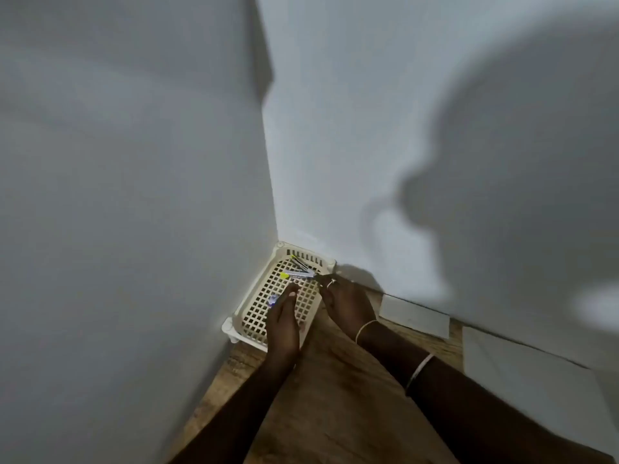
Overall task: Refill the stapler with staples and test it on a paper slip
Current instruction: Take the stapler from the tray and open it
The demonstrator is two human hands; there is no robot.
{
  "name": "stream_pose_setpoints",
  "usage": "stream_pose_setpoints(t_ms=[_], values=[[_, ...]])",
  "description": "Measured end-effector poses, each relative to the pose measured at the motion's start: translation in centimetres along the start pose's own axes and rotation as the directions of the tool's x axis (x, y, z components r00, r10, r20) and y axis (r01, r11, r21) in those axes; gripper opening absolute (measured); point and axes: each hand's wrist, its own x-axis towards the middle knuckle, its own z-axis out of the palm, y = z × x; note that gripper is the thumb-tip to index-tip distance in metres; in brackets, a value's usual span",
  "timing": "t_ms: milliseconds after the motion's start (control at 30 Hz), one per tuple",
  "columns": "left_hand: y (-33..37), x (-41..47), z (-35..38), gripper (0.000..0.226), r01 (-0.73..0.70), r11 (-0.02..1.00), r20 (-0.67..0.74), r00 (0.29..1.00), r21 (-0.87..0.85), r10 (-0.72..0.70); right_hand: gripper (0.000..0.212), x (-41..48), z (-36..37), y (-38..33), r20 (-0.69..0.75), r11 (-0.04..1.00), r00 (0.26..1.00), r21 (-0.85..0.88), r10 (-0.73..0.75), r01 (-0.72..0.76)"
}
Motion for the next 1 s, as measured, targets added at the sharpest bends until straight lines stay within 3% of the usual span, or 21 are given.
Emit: stream_pose_setpoints(t_ms=[100,233,600,700,800,900,1000], values=[[0.0,1.7,-0.5,0.028,0.117,0.985,-0.075,0.989,-0.125,-0.127,0.031,2.2,1.7,0.0,0.073,1.000,0.997,-0.023,0.012,-0.011],[-0.3,4.0,-1.1,0.029,0.251,0.925,-0.075,0.956,-0.286,-0.282,0.037,4.9,4.0,0.2,0.174,0.989,0.985,-0.146,0.019,0.007],[-1.5,6.6,-1.9,0.026,0.335,0.857,-0.029,0.926,-0.393,-0.375,0.033,7.0,7.7,1.7,0.232,0.972,0.969,-0.231,0.087,-0.032],[-1.2,6.6,-1.7,0.026,0.340,0.851,-0.023,0.925,-0.400,-0.380,0.029,7.2,7.3,1.7,0.230,0.985,0.964,-0.138,0.135,-0.105],[-0.6,5.9,-1.5,0.028,0.332,0.872,-0.055,0.925,-0.361,-0.375,0.022,6.5,6.3,1.2,0.142,0.964,0.962,0.093,0.234,-0.248],[-0.1,4.5,-0.9,0.025,0.264,0.939,-0.073,0.955,-0.221,-0.286,0.016,5.5,4.4,0.3,0.063,0.852,0.915,0.346,0.398,-0.394],[0.9,2.8,1.0,0.021,0.276,0.949,0.030,0.961,-0.154,-0.275,0.010,4.0,1.0,-0.3,0.099,0.670,0.852,0.574,0.514,-0.471]])
